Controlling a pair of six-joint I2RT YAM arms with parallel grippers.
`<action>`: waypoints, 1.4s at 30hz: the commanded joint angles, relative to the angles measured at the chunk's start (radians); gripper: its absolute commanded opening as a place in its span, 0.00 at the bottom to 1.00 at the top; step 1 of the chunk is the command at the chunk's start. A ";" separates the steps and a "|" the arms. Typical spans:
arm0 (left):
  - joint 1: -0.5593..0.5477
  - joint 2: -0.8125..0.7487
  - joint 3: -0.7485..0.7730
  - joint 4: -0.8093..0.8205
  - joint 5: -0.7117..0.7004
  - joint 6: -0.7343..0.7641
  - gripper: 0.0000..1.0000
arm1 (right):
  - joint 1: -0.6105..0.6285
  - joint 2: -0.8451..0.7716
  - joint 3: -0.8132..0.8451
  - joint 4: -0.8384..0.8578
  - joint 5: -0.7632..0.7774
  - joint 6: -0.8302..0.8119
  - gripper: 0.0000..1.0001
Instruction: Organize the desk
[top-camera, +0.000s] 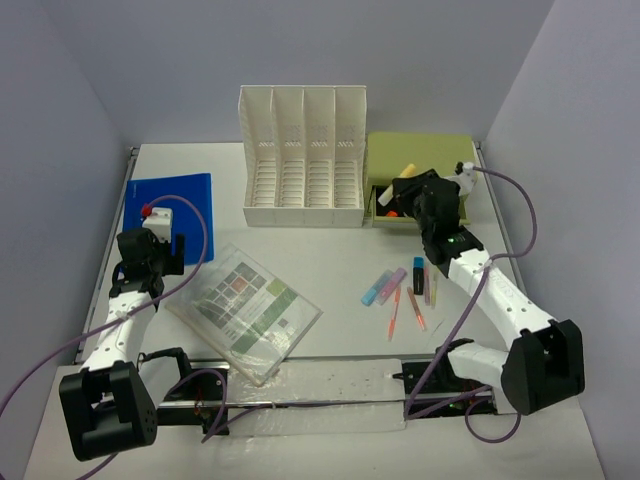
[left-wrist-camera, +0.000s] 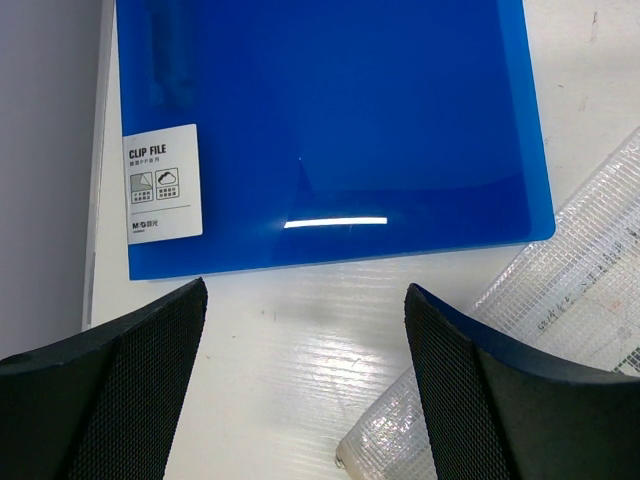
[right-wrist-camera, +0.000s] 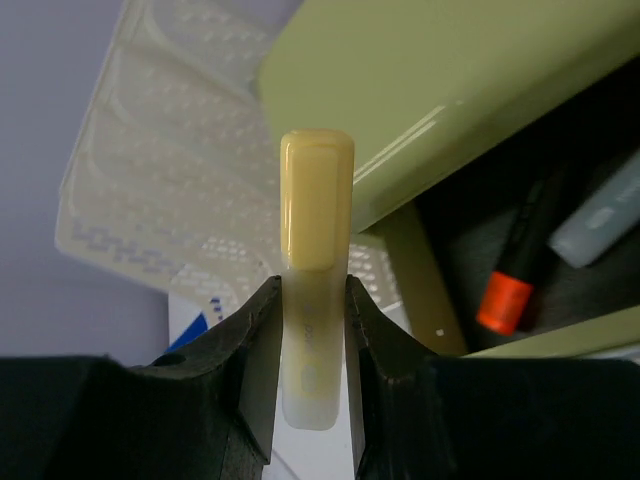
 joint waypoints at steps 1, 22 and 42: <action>0.006 0.005 0.010 0.032 -0.007 0.000 0.86 | -0.079 0.013 -0.023 0.014 0.115 0.057 0.03; 0.006 -0.020 0.086 -0.047 -0.020 0.045 0.85 | -0.024 0.050 0.181 -0.360 0.106 -0.377 0.65; -0.365 -0.051 0.326 -0.469 0.362 0.087 0.99 | 0.197 0.081 -0.061 -0.600 0.037 -0.296 0.53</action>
